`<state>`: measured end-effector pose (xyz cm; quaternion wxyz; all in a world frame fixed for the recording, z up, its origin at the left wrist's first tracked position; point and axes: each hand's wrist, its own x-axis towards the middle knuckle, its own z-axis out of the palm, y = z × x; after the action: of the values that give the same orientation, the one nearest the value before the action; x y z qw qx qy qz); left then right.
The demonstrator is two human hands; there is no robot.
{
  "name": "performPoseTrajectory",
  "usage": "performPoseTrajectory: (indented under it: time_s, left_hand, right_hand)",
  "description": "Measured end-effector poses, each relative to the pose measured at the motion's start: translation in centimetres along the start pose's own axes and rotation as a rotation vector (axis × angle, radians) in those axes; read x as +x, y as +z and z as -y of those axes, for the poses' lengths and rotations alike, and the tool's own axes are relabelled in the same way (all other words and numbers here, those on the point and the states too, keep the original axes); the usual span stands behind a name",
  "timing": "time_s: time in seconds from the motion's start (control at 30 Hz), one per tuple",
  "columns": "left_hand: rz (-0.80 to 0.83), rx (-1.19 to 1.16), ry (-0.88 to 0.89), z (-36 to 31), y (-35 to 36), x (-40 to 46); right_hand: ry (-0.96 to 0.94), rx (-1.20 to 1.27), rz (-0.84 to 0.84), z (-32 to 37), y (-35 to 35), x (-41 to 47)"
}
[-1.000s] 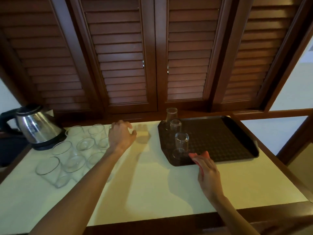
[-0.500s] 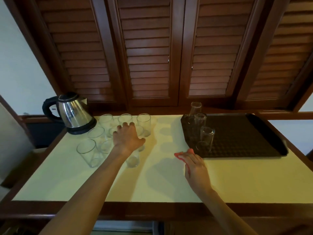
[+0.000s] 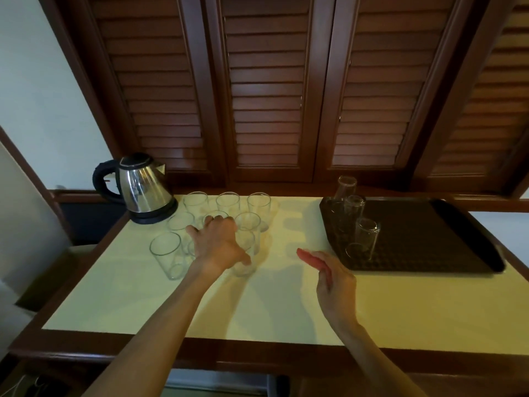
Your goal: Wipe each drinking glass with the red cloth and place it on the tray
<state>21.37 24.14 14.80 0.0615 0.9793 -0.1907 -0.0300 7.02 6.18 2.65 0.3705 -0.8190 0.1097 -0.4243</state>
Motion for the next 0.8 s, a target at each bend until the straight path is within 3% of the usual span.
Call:
performPoseTrajectory:
  time_s: [0.07, 0.17, 0.27, 0.33, 0.4, 0.53, 0.63, 0.73, 0.8]
  left_hand:
    - [-0.035, -0.285, 0.016, 0.4, -1.7, -0.1]
    - [0.0, -0.841, 0.061, 0.7, -4.7, 0.2]
    - [0.114, -1.262, 0.139, 0.5, -6.3, 0.5]
    - [0.137, -1.419, 0.19, -0.1, -6.2, 0.7]
    - [0.141, -1.548, 0.19, -0.8, -5.6, 0.8]
    - [0.162, -1.848, 0.142, -3.9, -3.8, -0.1]
    - [0.202, -1.916, 0.154, -6.1, -3.0, -1.0]
    - [0.156, -1.988, 0.07, -6.5, -3.5, -0.8]
    - [0.155, -1.954, 0.126, -6.8, -3.5, -1.1]
  right_hand:
    - [0.235, 0.166, -0.119, 2.4, -0.2, 1.3]
    - [0.751, 0.698, -0.219, 5.5, -0.6, 5.0]
    - [0.919, 1.012, -0.257, 9.0, -2.0, 8.5]
    - [0.832, 1.088, -0.256, 10.9, -2.5, 10.0]
    - [0.66, 0.986, -0.25, 12.3, -2.6, 10.8]
    - [0.097, 0.54, -0.057, 13.4, -1.7, 10.8]
    - [-0.199, 0.171, 0.13, 12.3, 0.2, 8.8]
    - [-0.338, 0.069, 0.204, 11.4, 1.2, 6.1]
    - [-0.317, 0.102, 0.151, 11.3, 1.1, 6.9]
